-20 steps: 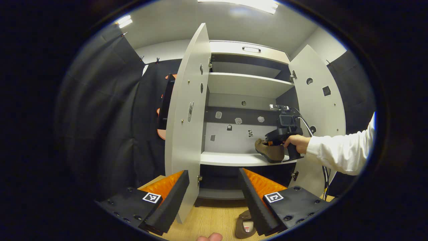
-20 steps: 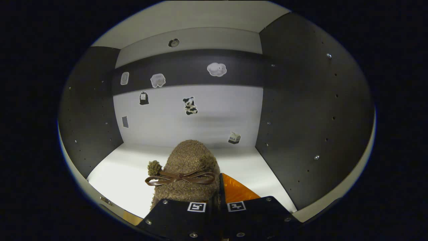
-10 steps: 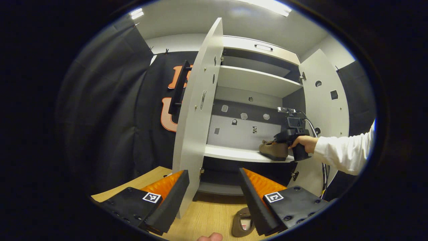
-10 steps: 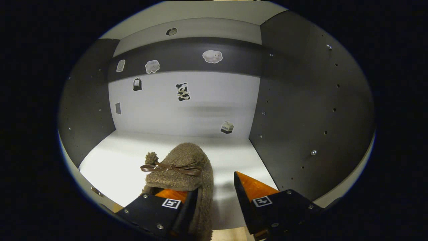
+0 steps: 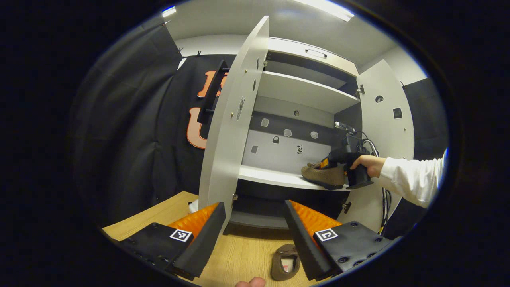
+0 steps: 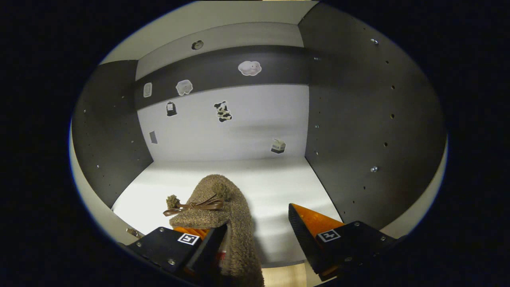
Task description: Grab one shoe with the right hand and put it into the shoe cabinet, grab the other shoe with the left hand and put it into the shoe cabinet; then close the right door with the right hand and the left door with the left hand.
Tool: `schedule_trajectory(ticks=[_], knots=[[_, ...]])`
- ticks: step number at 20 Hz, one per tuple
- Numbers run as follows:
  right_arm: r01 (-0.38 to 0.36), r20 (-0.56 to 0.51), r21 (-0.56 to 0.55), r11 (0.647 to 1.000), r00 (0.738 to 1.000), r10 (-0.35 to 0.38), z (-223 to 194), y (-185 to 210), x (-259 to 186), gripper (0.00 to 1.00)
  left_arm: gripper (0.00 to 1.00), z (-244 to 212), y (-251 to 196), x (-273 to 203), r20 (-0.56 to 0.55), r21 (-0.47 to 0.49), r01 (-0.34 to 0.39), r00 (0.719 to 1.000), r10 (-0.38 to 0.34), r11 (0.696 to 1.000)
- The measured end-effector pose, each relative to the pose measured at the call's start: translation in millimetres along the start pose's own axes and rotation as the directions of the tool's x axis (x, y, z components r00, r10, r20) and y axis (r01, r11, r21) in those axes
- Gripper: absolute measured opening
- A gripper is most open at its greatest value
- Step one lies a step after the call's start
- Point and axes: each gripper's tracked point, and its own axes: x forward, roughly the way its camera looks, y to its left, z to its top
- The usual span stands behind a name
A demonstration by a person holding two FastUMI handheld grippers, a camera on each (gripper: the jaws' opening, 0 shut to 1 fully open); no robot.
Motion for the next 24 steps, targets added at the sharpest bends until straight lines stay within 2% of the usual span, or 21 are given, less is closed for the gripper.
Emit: schedule_trajectory(ticks=[1, 3, 4, 6, 9, 14, 19, 22, 23, 24], knots=[[-0.006, -0.006, 0.022, 1.000, 1.000, 0.006, -1, 3, 3, 0.92, 0.99, -1, 0, 0, -0.002, 0.001, 0.002, 1.000, -0.002, 1.000], [-0.073, -0.021, 0.064, 0.995, 0.997, 0.074, -5, 17, -4, 0.92, 0.99, -2, 2, -1, -0.002, 0.004, -0.005, 1.000, 0.005, 1.000], [-0.089, -0.024, 0.064, 0.994, 0.996, 0.090, -5, 17, -12, 0.93, 0.97, -3, 5, -2, -0.005, 0.005, -0.015, 1.000, 0.015, 1.000], [-0.124, -0.001, 0.071, 0.990, 0.992, 0.124, 1, 19, -29, 0.93, 0.99, -8, 13, -5, -0.017, 0.000, -0.033, 0.999, 0.033, 0.999], [-0.154, 0.061, 0.012, 0.988, 0.986, 0.153, 8, 24, -54, 0.93, 0.99, -10, 19, -2, -0.023, -0.011, -0.049, 0.999, 0.049, 0.999], [-0.236, 0.184, -0.010, 0.972, 0.955, 0.234, 18, 46, -116, 0.93, 1.00, -18, 20, 4, -0.045, 0.009, -0.047, 0.998, 0.047, 0.999], [-0.234, 0.278, -0.090, 0.968, 0.928, 0.250, 3, 46, -176, 0.93, 0.96, -29, 4, 11, -0.074, 0.013, -0.006, 0.997, 0.007, 1.000], [-0.201, 0.308, -0.122, 0.972, 0.923, 0.230, -25, 37, -204, 0.93, 0.96, -41, -7, 14, -0.102, 0.010, 0.019, 0.995, -0.018, 1.000], [-0.199, 0.306, -0.121, 0.973, 0.925, 0.227, -39, 36, -212, 0.93, 0.94, -43, -11, 15, -0.109, 0.009, 0.026, 0.994, -0.025, 1.000], [-0.204, 0.303, -0.113, 0.972, 0.925, 0.229, -51, 36, -220, 0.93, 0.96, -46, -14, 15, -0.114, 0.006, 0.034, 0.993, -0.033, 0.999]])
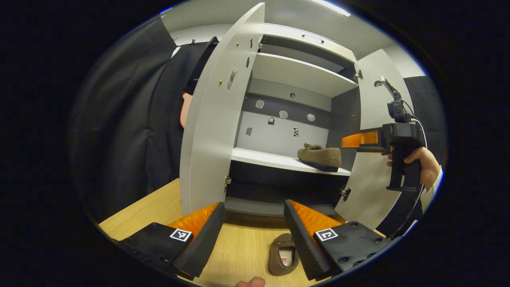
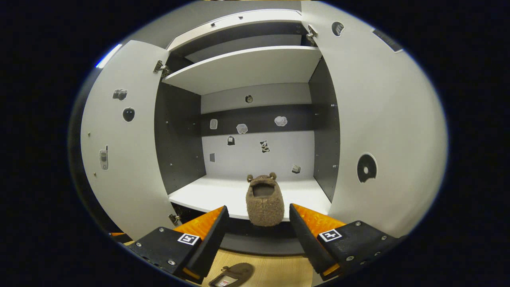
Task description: Grab one shoe with the right hand and put it into the shoe cabinet, grab the other shoe with the left hand and put it into the shoe cabinet; then close the right door with the right hand and the left door with the left hand.
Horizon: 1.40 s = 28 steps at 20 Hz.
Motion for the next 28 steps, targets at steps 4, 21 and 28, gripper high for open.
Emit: schedule_trajectory(ticks=[4, 21, 28], knots=[[0.023, 0.059, -0.016, 1.000, 0.998, -0.023, -26, -1, -39, 0.93, 0.94, -14, -11, 4, -0.028, 0.008, 0.024, 0.999, -0.024, 1.000], [0.081, 0.133, -0.039, 0.996, 0.988, -0.075, -82, -27, -113, 0.93, 0.97, -262, -39, 77, -0.593, 0.055, 0.229, 0.791, -0.153, 0.972], [0.090, 0.131, -0.047, 0.995, 0.988, -0.084, -83, -34, -122, 0.93, 0.94, -304, -45, 137, -0.616, 0.111, 0.251, 0.777, -0.131, 0.962]])
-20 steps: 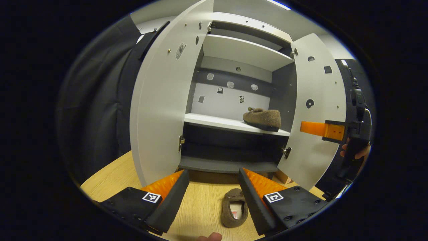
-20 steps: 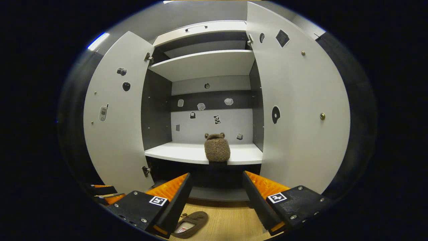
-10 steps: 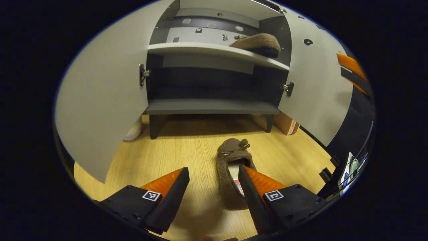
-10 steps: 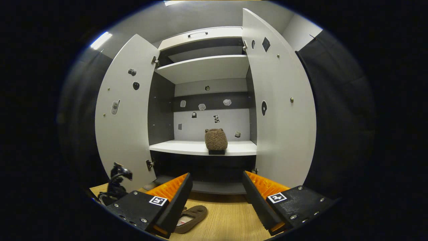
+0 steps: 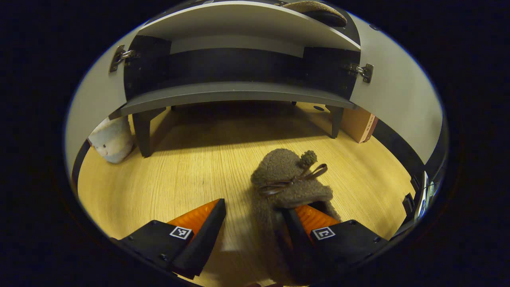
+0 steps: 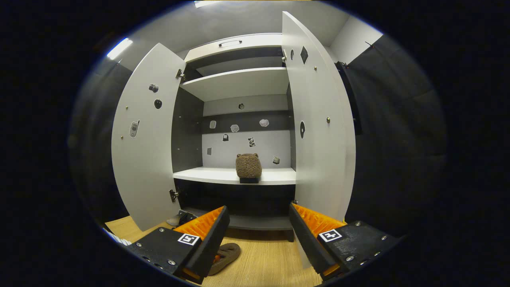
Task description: Grab one shoe with the right hand and put it into the shoe cabinet, grab the other shoe with the left hand and put it into the shoe cabinet; then close the right door with the right hand and the left door with the left hand.
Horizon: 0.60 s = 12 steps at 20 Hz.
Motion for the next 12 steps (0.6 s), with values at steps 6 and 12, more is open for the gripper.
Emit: schedule_trajectory(ticks=[6, 12], knots=[[-0.004, -0.005, -0.025, 1.000, 1.000, 0.004, 0, -4, 0, 0.93, 0.50, 11, -14, 16, 0.068, -0.089, 0.034, 0.997, -0.028, 0.995], [-0.013, -0.013, -0.031, 0.999, 1.000, 0.013, -3, -2, -2, 0.93, 0.17, 58, 18, -61, 0.236, -0.142, -0.053, 0.968, 0.086, 0.989]])
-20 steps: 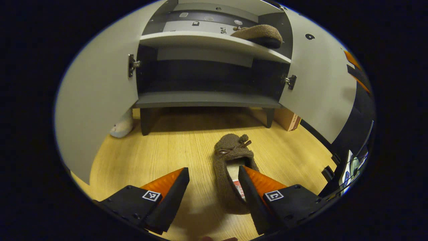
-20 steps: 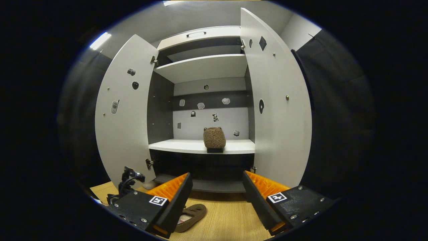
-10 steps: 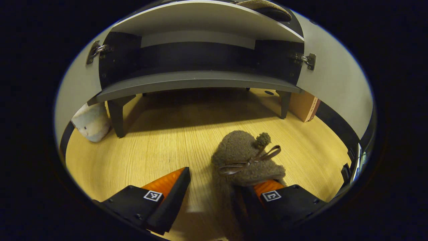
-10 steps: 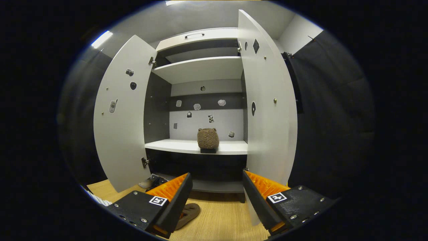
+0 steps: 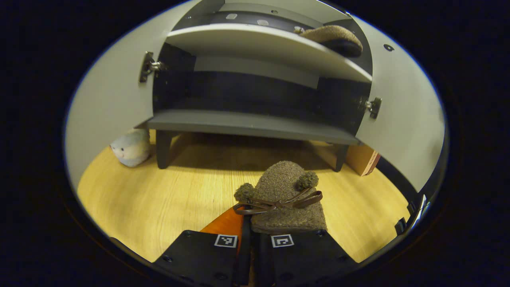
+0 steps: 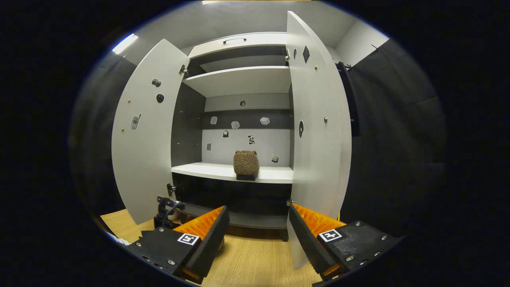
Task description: Grab one shoe with the right hand and put it into the shoe cabinet, grab the other shoe with the left hand and put it into the shoe cabinet; then close the right door with the right hand and the left door with the left hand.
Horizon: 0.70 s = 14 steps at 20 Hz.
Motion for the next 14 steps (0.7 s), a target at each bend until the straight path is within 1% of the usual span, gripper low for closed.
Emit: schedule_trajectory(ticks=[3, 4, 6, 7, 9, 10, 11, 12, 13, 14], knots=[[-0.010, 0.001, 0.007, 1.000, 1.000, 0.010, 0, 6, 0, 0.93, 0.17, 69, 6, -57, 0.143, 0.004, -0.012, 0.990, 0.012, 1.000], [-0.010, 0.003, 0.010, 1.000, 1.000, 0.010, 1, 7, 0, 0.93, 0.18, 95, 12, -75, 0.195, -0.007, -0.029, 0.980, 0.029, 1.000], [-0.011, 0.005, 0.024, 1.000, 1.000, 0.011, 1, 10, 1, 0.93, 0.16, 145, 21, -103, 0.265, -0.047, -0.045, 0.963, 0.055, 0.998], [-0.015, 0.005, 0.030, 0.999, 1.000, 0.015, 1, 12, 1, 0.94, 0.17, 172, 23, -115, 0.293, -0.065, -0.040, 0.954, 0.057, 0.997], [-0.018, 0.012, 0.034, 0.999, 1.000, 0.017, 4, 15, 1, 0.93, 0.17, 230, 17, -136, 0.359, -0.074, 0.012, 0.933, 0.016, 0.997], [-0.017, 0.016, 0.030, 0.999, 1.000, 0.016, 5, 15, 0, 0.93, 0.17, 261, 14, -142, 0.384, -0.067, 0.027, 0.923, 0.001, 0.997], [-0.013, 0.018, 0.027, 1.000, 1.000, 0.013, 6, 15, -1, 0.93, 0.15, 291, 14, -147, 0.396, -0.064, 0.022, 0.918, 0.005, 0.998], [-0.013, 0.020, 0.029, 1.000, 1.000, 0.012, 7, 16, -2, 0.94, 0.17, 320, 14, -149, 0.399, -0.064, 0.015, 0.917, 0.012, 0.998], [-0.012, 0.024, 0.032, 0.999, 1.000, 0.011, 8, 16, -4, 0.94, 0.16, 319, 9, -144, 0.403, -0.063, 0.013, 0.915, 0.014, 0.998], [-0.008, 0.030, 0.034, 0.999, 1.000, 0.007, 9, 16, -5, 0.93, 0.17, 351, 10, -137, 0.416, -0.067, 0.012, 0.909, 0.017, 0.998]])
